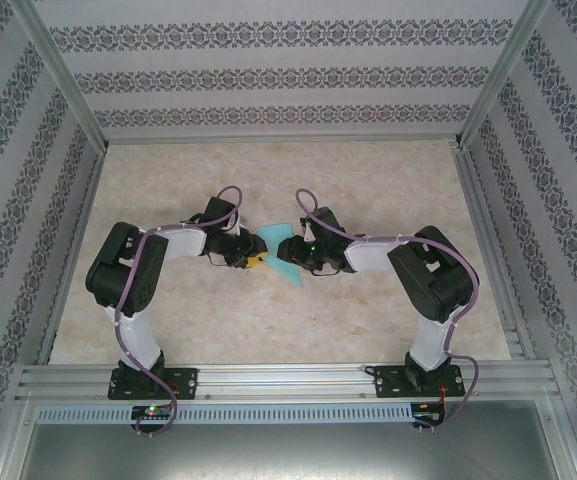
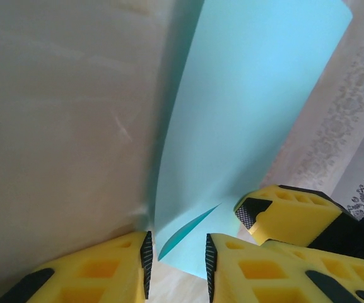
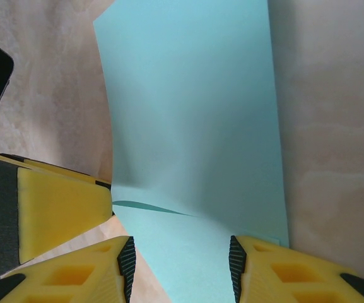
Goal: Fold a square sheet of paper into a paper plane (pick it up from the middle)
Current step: Fold the wing for the fifth time at the center of the table.
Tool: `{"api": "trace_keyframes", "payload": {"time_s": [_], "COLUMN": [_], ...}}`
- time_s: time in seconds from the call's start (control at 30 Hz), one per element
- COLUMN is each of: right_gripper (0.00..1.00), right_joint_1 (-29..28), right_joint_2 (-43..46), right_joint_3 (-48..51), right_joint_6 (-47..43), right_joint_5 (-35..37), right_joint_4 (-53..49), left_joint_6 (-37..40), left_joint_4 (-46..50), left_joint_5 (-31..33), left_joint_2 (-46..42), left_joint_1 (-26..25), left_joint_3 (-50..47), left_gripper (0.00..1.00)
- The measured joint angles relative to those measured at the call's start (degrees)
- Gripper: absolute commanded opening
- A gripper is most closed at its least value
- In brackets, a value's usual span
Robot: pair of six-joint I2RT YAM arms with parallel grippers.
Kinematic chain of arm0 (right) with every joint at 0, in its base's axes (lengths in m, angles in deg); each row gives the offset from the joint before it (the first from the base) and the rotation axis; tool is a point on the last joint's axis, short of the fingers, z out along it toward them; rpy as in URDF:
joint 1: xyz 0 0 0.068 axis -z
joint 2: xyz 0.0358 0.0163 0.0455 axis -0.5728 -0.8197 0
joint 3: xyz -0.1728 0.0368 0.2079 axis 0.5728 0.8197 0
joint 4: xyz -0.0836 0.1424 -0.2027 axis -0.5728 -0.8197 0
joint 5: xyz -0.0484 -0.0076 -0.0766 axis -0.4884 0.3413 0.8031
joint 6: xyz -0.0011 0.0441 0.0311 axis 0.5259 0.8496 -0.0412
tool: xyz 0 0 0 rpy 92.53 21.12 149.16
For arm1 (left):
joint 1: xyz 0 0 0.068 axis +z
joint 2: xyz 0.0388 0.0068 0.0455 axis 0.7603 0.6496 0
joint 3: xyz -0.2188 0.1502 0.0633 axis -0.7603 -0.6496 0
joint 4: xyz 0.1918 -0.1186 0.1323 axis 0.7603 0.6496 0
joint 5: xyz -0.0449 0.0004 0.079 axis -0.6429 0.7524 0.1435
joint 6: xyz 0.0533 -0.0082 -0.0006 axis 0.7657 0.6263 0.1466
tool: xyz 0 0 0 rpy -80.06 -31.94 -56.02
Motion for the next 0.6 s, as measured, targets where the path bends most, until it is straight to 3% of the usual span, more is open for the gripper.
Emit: {"api": "trace_keyframes", "payload": {"time_s": [0.6], "right_gripper": [0.44], "right_joint_1": [0.0], "right_joint_2": [0.3], "right_joint_3": [1.5], "right_joint_6": [-0.3], "right_joint_5": [-0.1], "right_joint_4": [2.7], "left_joint_6": [-1.4], "left_joint_4": [-5.6], "left_joint_5": [-4.5], "left_joint_2": [2.1], "left_joint_1": [0.0], "left_joint_3": [0.2], "left_gripper": [0.28]}}
